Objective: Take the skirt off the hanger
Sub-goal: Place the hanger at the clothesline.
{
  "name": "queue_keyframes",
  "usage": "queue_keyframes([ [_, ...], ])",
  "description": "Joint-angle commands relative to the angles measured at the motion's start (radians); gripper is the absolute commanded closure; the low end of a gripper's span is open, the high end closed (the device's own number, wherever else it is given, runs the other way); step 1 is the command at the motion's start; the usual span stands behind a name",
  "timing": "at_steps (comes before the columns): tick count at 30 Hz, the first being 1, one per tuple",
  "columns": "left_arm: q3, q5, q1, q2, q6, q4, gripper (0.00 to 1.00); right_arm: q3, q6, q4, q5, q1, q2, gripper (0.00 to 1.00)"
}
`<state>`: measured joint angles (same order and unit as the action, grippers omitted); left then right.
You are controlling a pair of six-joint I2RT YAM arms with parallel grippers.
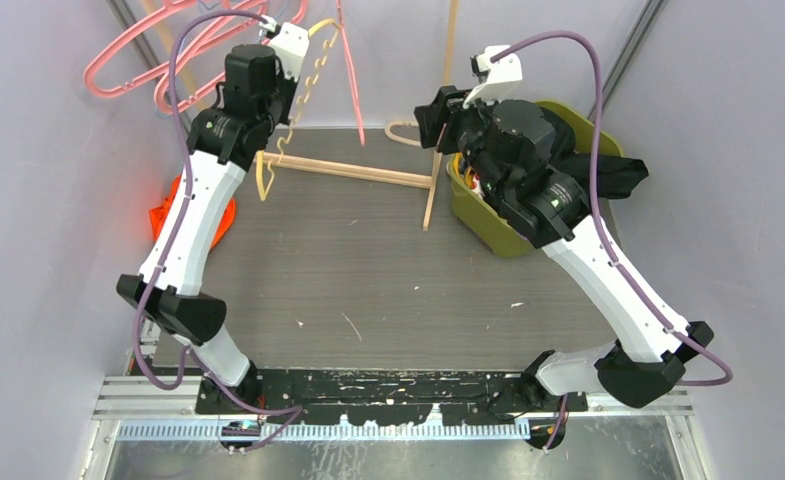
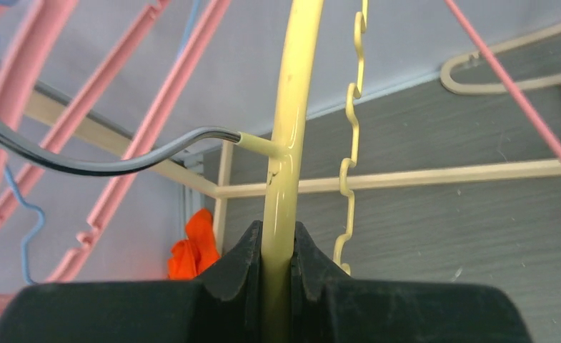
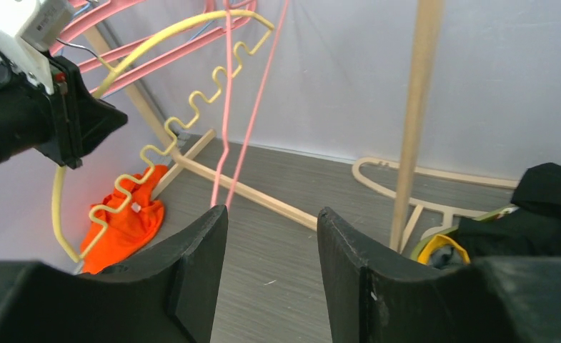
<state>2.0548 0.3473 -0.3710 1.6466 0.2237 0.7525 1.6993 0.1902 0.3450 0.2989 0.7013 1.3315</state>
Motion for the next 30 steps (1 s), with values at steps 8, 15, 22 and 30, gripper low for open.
queue_keyframes([
  [8,0.118,0.091,0.013,0.043,0.040,-0.119,1.00,-0.042,-0.059,-0.029,0.078,-0.032,-0.066,0.45],
  [15,0.303,0.050,0.021,0.185,0.020,-0.165,1.00,-0.049,-0.053,-0.036,0.083,-0.043,-0.067,0.45],
  [22,0.449,-0.028,0.039,0.293,-0.030,-0.182,1.00,-0.065,-0.054,-0.047,0.090,-0.057,-0.084,0.45],
  [30,0.290,-0.104,0.081,0.227,-0.125,-0.342,1.00,-0.087,-0.047,-0.055,0.086,-0.080,-0.100,0.46],
])
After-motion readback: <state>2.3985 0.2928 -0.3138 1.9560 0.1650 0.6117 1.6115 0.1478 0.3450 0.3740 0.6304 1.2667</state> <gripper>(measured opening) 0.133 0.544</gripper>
